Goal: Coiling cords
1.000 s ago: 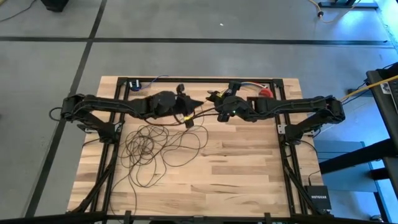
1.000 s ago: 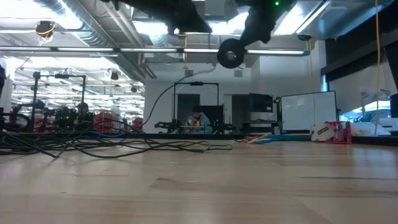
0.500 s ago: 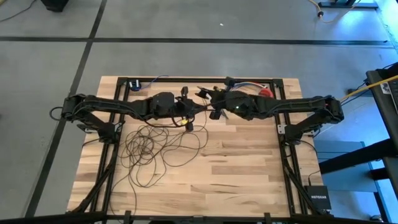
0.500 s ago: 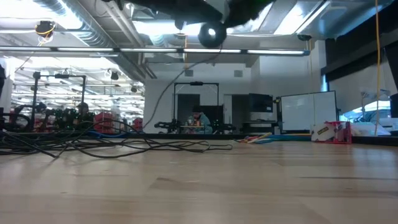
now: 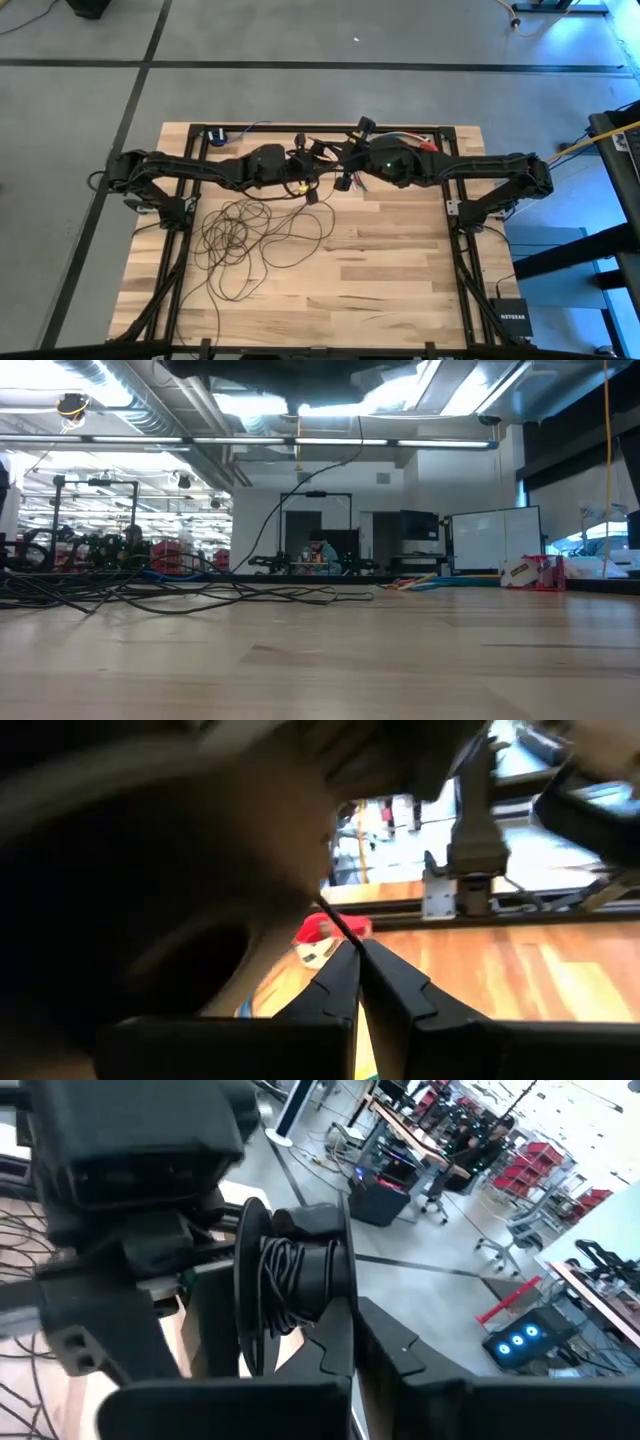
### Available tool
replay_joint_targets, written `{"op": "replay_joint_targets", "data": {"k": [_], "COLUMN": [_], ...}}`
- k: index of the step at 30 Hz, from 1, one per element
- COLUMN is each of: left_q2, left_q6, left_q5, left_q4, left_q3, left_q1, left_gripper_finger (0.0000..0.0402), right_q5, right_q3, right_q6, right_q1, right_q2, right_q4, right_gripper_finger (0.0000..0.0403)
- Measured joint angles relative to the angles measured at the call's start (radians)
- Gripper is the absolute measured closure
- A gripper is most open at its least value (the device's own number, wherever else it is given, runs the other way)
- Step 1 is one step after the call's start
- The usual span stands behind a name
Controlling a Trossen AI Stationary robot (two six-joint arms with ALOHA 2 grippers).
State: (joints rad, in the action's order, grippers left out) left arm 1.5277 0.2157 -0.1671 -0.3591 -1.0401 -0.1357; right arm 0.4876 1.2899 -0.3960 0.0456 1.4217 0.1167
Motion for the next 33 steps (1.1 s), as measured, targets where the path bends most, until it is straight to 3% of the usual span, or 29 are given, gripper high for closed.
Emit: {"op": "replay_joint_targets", "data": {"k": [15,33], "left_q2": [0.022,0.009], "left_q6": [-0.029,0.024], "left_q5": [-0.047,-0.047], "left_q4": [0.177,0.219], "left_q3": [0.007,0.002], "left_q1": [-0.07,-0.084], "left_gripper_finger": [0.0386,0.04], "right_q5": [-0.003,-0.018], "right_q3": [0.107,0.127], "right_q6": [0.025,0.025], "right_q1": [-0.001,0.0], "right_q2": [-0.03,-0.055], "right_q4": [0.099,0.146], "right_gripper_finger": [0.04,0.04]}}
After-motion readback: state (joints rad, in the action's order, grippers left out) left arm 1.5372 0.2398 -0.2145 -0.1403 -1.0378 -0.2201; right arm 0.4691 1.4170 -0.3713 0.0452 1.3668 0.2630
